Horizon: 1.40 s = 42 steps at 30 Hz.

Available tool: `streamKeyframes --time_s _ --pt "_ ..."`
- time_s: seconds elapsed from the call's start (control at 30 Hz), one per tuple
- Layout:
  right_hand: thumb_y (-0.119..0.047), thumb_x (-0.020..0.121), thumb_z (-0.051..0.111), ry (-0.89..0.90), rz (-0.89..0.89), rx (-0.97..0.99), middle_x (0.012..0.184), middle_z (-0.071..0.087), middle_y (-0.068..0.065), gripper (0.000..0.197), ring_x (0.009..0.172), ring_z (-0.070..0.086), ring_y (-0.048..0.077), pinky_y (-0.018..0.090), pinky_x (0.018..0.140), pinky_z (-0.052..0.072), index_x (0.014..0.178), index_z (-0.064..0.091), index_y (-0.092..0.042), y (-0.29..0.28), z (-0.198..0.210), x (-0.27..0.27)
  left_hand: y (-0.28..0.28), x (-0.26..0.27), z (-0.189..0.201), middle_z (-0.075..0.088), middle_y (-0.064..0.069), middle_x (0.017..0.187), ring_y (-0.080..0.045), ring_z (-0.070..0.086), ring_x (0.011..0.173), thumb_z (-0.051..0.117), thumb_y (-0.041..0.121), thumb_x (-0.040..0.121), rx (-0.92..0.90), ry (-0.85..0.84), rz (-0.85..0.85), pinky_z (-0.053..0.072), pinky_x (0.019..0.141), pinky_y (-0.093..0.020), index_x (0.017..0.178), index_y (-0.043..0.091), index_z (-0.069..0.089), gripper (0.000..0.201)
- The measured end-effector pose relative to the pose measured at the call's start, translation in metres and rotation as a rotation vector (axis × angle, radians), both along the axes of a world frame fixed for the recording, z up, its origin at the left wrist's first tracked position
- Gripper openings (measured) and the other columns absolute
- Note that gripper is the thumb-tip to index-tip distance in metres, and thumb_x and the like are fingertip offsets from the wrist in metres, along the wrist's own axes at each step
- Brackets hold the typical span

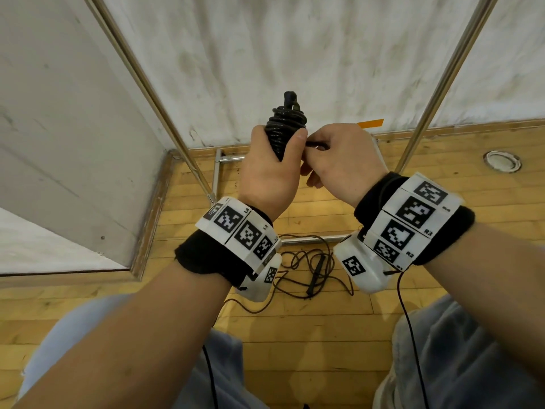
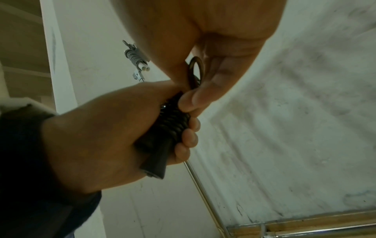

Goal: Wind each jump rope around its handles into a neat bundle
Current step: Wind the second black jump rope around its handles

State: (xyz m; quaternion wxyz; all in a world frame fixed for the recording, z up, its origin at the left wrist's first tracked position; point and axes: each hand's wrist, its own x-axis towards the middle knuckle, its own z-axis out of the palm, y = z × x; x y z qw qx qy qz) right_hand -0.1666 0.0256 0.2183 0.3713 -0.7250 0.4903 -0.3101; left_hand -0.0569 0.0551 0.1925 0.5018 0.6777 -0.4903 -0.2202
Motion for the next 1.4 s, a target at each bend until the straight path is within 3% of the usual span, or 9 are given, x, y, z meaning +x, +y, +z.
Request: streamKeyframes --time_s 0.37,0.47,0.6,0.67,0.87,0.97,1.07,1.2,1.4 --pt "-0.010 0.096 0.045 -0.121 0.074 0.031 0.088 0.069 0.009 0.022 0.075 0.069 0.016 0.046 0.076 0.057 0.099 0.066 -0.005 0.005 -0.005 0.005 0.002 0.014 0.005 0.057 0.005 0.082 -0.013 0.057 0.067 0.038 0.039 0.099 0.014 0.042 -0.089 0.051 0.065 -0.040 0.107 0.017 0.036 0.023" --pt "-0.006 0.096 0.043 -0.133 0.061 0.038 0.090 0.069 0.010 0.023 0.076 0.069 0.015 0.044 0.077 0.057 0.100 0.066 -0.003 0.003 -0.006 0.000 0.006 0.015 0.008 0.058 -0.002 0.085 -0.017 0.059 0.066 0.034 0.034 0.101 0.082 0.071 -0.167 0.053 0.064 -0.047 0.109 0.016 0.034 0.019" --pt "-0.004 0.094 0.049 -0.240 0.033 0.045 0.087 0.070 0.010 0.020 0.067 0.070 0.008 0.028 0.070 0.059 0.093 0.068 -0.008 0.001 -0.005 -0.004 0.008 0.017 0.011 0.058 0.004 0.076 -0.002 0.058 0.054 0.047 0.030 0.099 -0.001 0.021 -0.144 0.052 0.050 -0.027 0.097 0.021 0.036 0.014" --pt "-0.006 0.092 0.054 -0.274 0.005 0.048 0.085 0.072 0.010 0.019 0.065 0.070 0.007 0.026 0.068 0.059 0.088 0.070 -0.015 -0.002 -0.003 -0.005 0.008 0.016 0.012 0.058 0.003 0.076 -0.009 0.061 0.058 0.052 0.027 0.097 -0.015 0.095 -0.142 0.054 0.056 -0.032 0.092 0.023 0.036 0.018" --pt "-0.014 0.087 0.063 -0.176 0.005 0.023 0.075 0.072 0.000 0.013 0.072 0.070 0.025 0.049 0.070 0.057 0.081 0.074 -0.020 0.002 -0.004 -0.002 0.004 0.013 0.006 0.059 -0.002 0.089 -0.012 0.057 0.068 0.051 0.028 0.097 -0.032 0.069 -0.081 0.047 0.058 -0.028 0.106 0.016 0.036 0.021" --pt "-0.012 0.089 0.059 -0.131 0.036 0.035 0.078 0.072 0.004 0.016 0.073 0.070 0.017 0.046 0.073 0.057 0.085 0.074 -0.009 0.002 -0.004 -0.002 0.006 0.010 0.001 0.054 0.007 0.083 0.002 0.056 0.062 0.049 0.027 0.097 -0.034 -0.020 -0.084 0.042 0.051 -0.012 0.107 0.016 0.033 0.022" --pt "-0.003 0.092 0.051 -0.171 0.105 0.149 0.093 0.070 0.017 0.020 0.086 0.069 0.027 0.040 0.080 0.057 0.091 0.071 0.000 0.002 -0.005 -0.002 0.008 0.011 0.000 0.053 0.008 0.085 -0.005 0.057 0.073 0.045 0.029 0.099 -0.006 -0.178 -0.100 0.045 0.055 -0.019 0.106 0.019 0.029 0.020" --pt "0.001 0.089 0.056 -0.387 0.076 0.300 0.085 0.069 0.016 0.017 0.072 0.068 0.016 0.025 0.073 0.058 0.082 0.070 -0.004 0.006 -0.005 -0.002 0.013 0.015 0.005 0.056 0.002 0.086 -0.009 0.056 0.070 0.043 0.031 0.093 0.005 -0.294 -0.211 0.042 0.052 -0.024 0.105 0.019 0.029 0.022" --pt "-0.011 0.083 0.069 -0.460 -0.009 0.271 0.075 0.070 0.012 0.009 0.070 0.068 0.019 0.026 0.069 0.059 0.074 0.070 -0.007 0.009 -0.004 -0.002 0.015 0.021 0.009 0.055 0.008 0.081 -0.002 0.055 0.059 0.056 0.033 0.086 0.026 -0.267 -0.264 0.038 0.046 -0.013 0.107 0.020 0.029 0.036"
